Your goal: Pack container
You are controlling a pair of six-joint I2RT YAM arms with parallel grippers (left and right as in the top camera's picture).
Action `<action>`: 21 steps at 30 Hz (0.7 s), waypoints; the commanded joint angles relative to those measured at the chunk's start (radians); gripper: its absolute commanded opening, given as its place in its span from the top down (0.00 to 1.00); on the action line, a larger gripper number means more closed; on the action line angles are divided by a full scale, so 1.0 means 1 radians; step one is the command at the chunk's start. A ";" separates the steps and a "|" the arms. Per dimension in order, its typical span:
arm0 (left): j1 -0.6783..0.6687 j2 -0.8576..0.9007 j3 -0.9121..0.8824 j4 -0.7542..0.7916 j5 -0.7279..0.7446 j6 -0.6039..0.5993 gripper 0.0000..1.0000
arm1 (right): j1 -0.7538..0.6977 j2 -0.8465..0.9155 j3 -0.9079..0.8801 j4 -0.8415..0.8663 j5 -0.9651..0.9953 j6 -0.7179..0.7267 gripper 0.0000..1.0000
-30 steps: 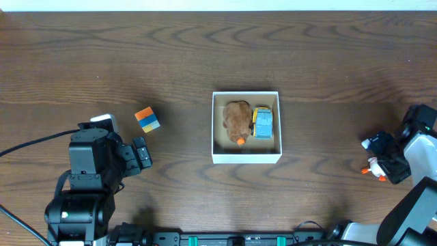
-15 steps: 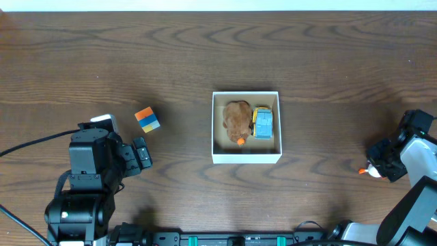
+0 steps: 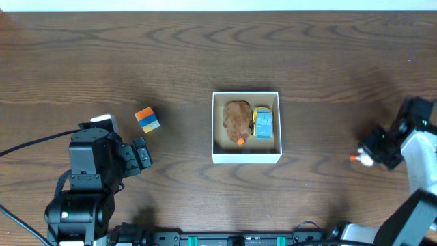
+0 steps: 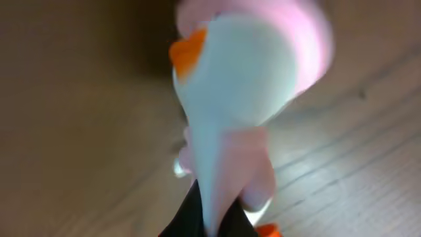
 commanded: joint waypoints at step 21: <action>0.005 0.001 0.021 -0.003 -0.001 -0.010 0.02 | 1.022 -0.069 0.277 0.277 0.057 0.116 0.99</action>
